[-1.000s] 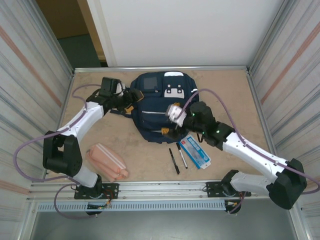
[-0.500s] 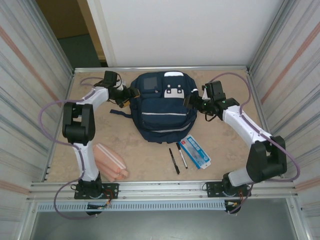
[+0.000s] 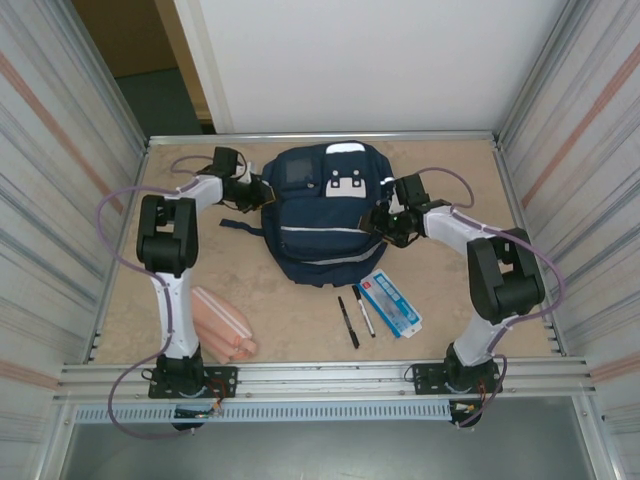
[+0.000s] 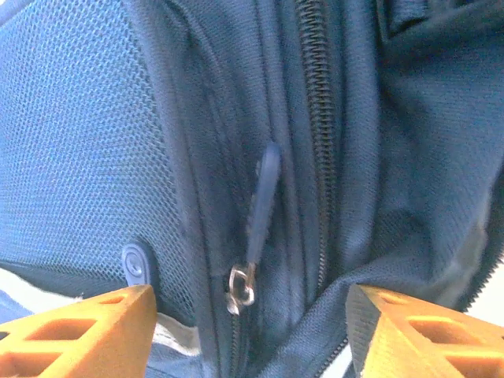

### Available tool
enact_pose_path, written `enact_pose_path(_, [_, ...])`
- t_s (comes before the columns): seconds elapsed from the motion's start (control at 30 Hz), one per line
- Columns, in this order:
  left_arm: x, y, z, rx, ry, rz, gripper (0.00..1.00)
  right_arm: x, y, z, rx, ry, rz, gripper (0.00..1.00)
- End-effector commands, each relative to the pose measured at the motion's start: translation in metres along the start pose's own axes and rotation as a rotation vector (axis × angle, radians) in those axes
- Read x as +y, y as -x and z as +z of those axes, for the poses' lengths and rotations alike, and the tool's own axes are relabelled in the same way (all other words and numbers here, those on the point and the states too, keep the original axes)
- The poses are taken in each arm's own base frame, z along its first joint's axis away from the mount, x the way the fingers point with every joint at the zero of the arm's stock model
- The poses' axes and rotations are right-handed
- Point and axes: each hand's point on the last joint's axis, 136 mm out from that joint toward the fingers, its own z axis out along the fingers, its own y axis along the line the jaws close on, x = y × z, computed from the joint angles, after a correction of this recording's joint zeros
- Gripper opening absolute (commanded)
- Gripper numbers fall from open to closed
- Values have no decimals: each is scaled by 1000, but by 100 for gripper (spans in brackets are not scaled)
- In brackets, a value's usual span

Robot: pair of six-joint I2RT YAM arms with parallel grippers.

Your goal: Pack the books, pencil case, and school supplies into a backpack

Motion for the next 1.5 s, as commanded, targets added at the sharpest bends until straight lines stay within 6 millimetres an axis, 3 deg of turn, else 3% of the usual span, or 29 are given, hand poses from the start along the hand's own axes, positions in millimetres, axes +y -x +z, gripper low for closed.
enact_pose_path(0.0, [26, -32, -9, 56, 52, -56, 6, 25, 15, 16, -31, 98, -48, 60])
enact_pose_path(0.13, [40, -56, -45, 30, 128, -133, 5, 49, 32, 36, -56, 122, -150, 60])
enact_pose_path(0.23, [39, -77, -68, 9, 107, -237, 5, 61, 45, 56, -62, 127, -199, 60])
enact_pose_path(0.4, [44, -124, -81, 12, 95, -403, 14, 77, 72, 86, -82, 163, -194, 64])
enact_pose_path(0.5, [36, -146, -81, 34, 56, -435, 19, 78, 94, 90, -126, 146, -194, 70])
enact_pose_path(0.57, [26, -158, -82, 51, 37, -422, 25, 84, 103, 86, -137, 183, -201, 71])
enact_pose_path(0.67, [15, -168, -90, 62, 21, -407, 32, 90, 117, 61, -178, 204, -223, 72])
enact_pose_path(0.8, [27, -168, -105, 47, 74, -405, 29, 78, 117, 19, -257, 104, -260, 74])
enact_pose_path(0.87, [32, -169, -109, 55, 81, -424, 25, 73, 107, 0, -273, 64, -261, 75])
enact_pose_path(1.0, [32, -169, -110, 37, 75, -423, 13, 66, 57, -22, -238, 6, -294, 75])
enact_pose_path(1.2, [27, -166, -112, 33, 56, -394, 3, 71, -45, -19, -104, -70, -479, 76])
enact_pose_path(1.27, [28, -167, -113, 36, 64, -382, 2, 75, -70, -18, -72, -64, -487, 76])
enact_pose_path(1.3, [29, -169, -114, 42, 73, -388, 6, 79, -83, -17, -57, -46, -484, 76])
enact_pose_path(1.33, [30, -171, -115, 42, 77, -397, 19, 84, -93, -17, -44, -23, -484, 76])
enact_pose_path(1.37, [32, -173, -116, 35, 87, -414, 38, 91, -103, -17, -35, -3, -493, 76])
enact_pose_path(1.4, [36, -174, -116, 19, 104, -429, 47, 97, -113, -17, -31, 5, -516, 76])
enact_pose_path(1.47, [45, -173, -116, -19, 143, -438, 53, 104, -128, -12, -36, -3, -587, 76])
